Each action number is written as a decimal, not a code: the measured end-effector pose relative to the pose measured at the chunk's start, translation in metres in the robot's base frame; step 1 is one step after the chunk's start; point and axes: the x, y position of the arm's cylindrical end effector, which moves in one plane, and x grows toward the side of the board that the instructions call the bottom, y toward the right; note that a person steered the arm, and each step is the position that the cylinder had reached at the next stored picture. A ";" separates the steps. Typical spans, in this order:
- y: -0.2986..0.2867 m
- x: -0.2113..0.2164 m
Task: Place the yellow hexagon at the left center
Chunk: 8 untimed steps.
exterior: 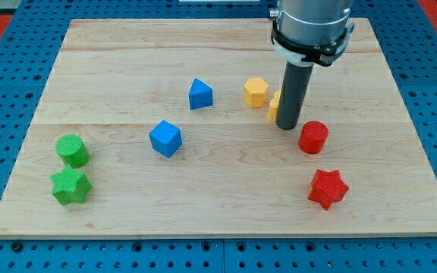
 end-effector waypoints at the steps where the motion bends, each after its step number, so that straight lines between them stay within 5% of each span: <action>1: 0.012 -0.020; 3: -0.076 -0.066; 7: -0.146 -0.153; 8: -0.213 -0.160</action>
